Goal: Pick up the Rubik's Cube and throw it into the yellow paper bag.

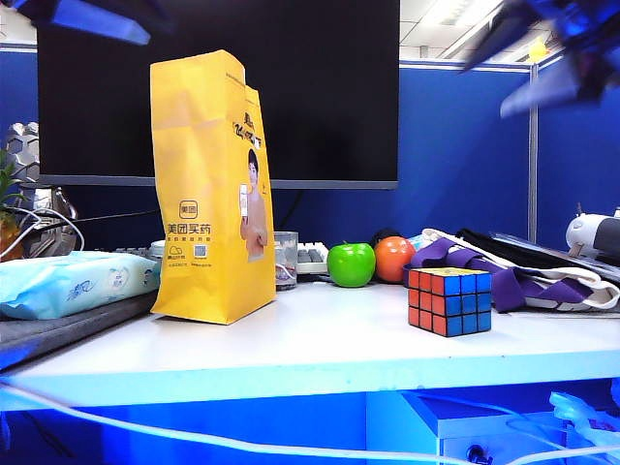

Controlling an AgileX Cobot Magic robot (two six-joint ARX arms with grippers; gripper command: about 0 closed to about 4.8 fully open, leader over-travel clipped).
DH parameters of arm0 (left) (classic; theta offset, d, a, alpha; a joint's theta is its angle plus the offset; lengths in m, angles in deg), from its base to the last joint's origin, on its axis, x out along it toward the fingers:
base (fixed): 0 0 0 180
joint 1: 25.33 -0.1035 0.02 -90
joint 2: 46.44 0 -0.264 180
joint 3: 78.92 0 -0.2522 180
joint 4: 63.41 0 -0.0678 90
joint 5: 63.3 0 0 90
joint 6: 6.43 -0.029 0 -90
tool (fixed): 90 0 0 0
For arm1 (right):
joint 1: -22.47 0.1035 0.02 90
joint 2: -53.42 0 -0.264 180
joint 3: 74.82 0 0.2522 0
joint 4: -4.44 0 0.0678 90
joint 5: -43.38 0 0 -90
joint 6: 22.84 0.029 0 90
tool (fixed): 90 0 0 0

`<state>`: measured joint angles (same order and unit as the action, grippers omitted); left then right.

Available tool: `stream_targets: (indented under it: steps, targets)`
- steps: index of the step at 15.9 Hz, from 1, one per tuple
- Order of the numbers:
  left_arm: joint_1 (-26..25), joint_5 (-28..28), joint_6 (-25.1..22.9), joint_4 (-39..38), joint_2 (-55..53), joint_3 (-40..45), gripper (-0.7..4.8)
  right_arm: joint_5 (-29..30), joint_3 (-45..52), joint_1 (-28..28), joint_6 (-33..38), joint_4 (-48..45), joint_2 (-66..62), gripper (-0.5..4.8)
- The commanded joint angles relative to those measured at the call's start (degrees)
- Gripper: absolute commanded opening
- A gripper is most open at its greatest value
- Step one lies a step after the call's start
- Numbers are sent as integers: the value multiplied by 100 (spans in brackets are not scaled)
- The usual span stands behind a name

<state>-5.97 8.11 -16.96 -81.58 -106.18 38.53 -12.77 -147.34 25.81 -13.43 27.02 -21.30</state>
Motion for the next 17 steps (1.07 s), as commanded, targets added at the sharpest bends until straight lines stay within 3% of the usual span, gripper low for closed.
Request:
stream_targets:
  steps: [1, 3, 6, 9, 11, 16, 17]
  targets:
    - [216, 81, 188, -332, 2, -66, 266, 63, -610, -15, -697, 813, -756, 479]
    - [378, 9, 446, -627, -11, -74, 367, -232, -726, -13, -968, 1178, -1115, 479]
    - [826, 83, 673, -835, -13, -72, 374, -682, -723, 4, -1314, 1602, -1370, 479]
    - [1257, 85, 1132, -885, -103, -72, 404, -723, -721, 66, -1620, 1910, -1657, 479]
    - [1508, 319, 1139, -835, -219, -72, 404, -721, -721, 195, -1790, 1969, -1902, 479]
    - [1821, 286, 1255, -632, -612, -72, 404, -1084, -726, 796, -2166, 1871, -2365, 479]
    - [1838, 278, 1263, -621, -629, -72, 404, -1392, -726, 966, -2240, 1788, -2437, 479]
